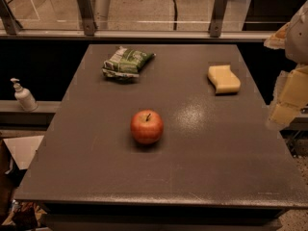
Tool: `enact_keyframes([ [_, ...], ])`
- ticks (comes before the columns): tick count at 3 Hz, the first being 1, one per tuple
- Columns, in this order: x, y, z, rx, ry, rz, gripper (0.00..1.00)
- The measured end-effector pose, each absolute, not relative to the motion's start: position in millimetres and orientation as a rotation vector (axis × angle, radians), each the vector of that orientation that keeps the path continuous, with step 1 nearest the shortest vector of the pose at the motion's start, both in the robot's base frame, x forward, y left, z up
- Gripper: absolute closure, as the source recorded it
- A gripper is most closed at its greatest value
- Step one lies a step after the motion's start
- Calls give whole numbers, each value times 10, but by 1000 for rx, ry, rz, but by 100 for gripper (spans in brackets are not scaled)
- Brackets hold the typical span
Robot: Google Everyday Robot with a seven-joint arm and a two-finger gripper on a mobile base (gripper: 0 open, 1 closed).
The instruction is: Move apple near sponge
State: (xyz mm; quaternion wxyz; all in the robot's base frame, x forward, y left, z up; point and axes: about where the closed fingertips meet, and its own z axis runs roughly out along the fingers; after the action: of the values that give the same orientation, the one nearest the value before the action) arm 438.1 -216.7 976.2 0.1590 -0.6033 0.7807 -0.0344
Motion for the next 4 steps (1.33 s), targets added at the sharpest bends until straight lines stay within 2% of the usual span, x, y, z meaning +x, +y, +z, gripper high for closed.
enact_keyframes([
  [2,4295,-2127,9687,-1704,2212,-55,0],
  [4,4078,-1822,9157,-1635,2167,218,0],
])
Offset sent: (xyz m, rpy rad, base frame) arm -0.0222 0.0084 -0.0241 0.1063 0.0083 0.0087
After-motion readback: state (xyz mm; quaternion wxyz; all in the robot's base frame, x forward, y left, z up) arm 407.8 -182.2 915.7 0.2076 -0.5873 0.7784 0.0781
